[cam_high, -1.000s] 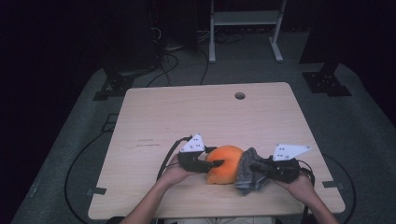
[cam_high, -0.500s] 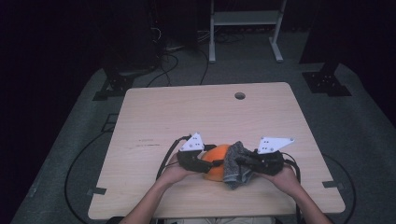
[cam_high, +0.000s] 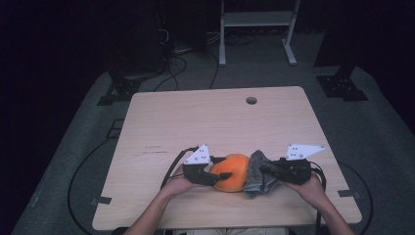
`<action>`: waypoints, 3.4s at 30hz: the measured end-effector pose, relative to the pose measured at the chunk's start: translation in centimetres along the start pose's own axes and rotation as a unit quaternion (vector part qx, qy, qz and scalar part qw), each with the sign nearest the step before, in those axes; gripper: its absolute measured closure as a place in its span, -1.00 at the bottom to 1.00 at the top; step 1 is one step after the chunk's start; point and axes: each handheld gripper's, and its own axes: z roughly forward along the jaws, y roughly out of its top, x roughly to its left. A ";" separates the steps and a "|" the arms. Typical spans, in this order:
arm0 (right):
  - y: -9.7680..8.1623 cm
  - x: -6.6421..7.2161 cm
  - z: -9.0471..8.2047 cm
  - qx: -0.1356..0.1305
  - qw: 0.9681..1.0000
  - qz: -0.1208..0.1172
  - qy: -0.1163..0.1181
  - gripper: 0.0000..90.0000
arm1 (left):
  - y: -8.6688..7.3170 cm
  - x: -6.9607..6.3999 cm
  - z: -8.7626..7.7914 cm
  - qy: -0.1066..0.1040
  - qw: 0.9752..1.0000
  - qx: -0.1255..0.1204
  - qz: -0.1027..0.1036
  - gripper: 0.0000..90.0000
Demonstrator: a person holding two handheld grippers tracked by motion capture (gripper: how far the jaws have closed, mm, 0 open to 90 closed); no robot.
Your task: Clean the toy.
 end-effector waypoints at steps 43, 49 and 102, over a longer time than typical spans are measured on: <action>-3.2 -0.2 1.1 0.075 0.997 0.003 -0.035 0.80 | -0.3 1.0 0.4 0.007 0.998 0.006 -0.059 -0.31; -2.7 0.0 0.3 0.046 0.999 0.005 -0.028 0.80 | -0.7 1.0 0.2 -0.001 0.999 0.001 -0.054 -0.30; 0.1 1.2 2.0 0.033 0.999 -0.019 0.004 0.80 | -0.2 -0.8 0.5 -0.037 0.999 0.033 0.009 -0.23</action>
